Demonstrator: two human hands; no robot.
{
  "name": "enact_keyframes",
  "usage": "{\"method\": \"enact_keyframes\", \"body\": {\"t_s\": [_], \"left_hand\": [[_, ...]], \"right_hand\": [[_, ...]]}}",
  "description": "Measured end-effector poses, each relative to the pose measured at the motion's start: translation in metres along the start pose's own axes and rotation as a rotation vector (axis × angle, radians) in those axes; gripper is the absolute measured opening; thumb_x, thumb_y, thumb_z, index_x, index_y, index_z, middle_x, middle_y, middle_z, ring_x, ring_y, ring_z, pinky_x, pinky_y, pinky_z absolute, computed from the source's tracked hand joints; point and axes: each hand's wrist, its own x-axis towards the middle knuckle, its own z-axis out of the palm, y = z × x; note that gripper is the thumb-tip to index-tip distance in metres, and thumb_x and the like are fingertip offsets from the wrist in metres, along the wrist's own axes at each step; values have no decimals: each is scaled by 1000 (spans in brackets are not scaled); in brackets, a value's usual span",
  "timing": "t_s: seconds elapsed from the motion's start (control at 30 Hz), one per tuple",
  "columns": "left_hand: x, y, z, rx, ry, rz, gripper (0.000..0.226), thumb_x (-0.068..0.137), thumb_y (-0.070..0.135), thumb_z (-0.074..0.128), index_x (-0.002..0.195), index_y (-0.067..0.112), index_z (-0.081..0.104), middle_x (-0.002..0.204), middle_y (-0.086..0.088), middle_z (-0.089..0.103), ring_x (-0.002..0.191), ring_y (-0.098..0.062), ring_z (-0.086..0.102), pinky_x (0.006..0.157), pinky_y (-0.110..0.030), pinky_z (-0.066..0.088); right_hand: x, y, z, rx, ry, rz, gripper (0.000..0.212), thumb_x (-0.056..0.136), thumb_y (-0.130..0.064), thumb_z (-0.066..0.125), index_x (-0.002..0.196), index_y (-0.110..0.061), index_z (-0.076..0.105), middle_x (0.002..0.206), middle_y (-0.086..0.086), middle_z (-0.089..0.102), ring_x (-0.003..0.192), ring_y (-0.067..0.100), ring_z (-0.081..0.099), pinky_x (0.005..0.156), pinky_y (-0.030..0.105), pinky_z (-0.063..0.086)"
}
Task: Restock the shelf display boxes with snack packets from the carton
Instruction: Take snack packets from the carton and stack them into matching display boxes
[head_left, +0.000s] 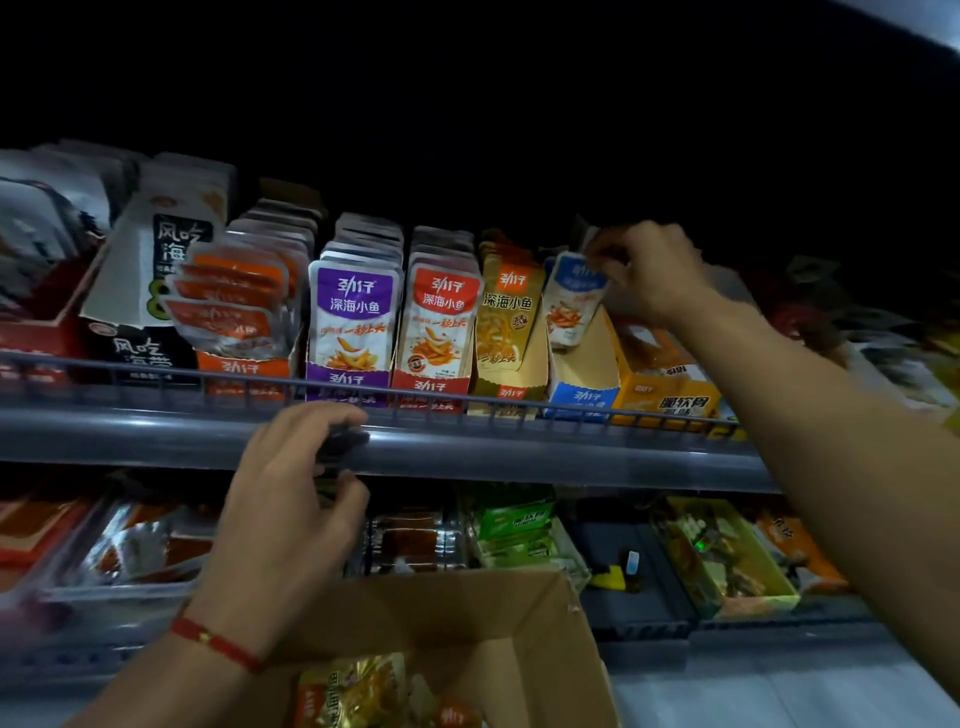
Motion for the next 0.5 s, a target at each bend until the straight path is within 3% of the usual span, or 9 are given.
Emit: {"method": "enact_keyframes", "body": {"t_s": [0.17, 0.3, 0.5], "left_hand": [[1, 3, 1, -25, -28, -57, 55, 80, 2, 74, 120, 35, 54, 114, 22, 44, 107, -13, 54, 93, -36, 52], [0, 6, 0, -59, -32, -75, 54, 80, 1, 74, 119, 35, 56, 112, 29, 46, 105, -14, 57, 92, -38, 54], [-1, 7, 1, -43, -47, -113, 55, 81, 3, 73, 118, 39, 54, 116, 19, 49, 110, -15, 54, 97, -45, 53]], "right_hand": [[1, 0, 26, -17, -20, 6, 25, 101, -15, 57, 126, -13, 62, 120, 14, 65, 109, 32, 63, 89, 47, 54], [6, 2, 32, -114, -9, -5, 25, 101, -18, 57, 127, -16, 60, 119, 14, 65, 105, 32, 63, 86, 47, 54], [18, 2, 37, -84, -45, 34, 27, 101, -18, 55, 128, -17, 56, 121, 15, 59, 103, 30, 60, 84, 43, 54]]}}
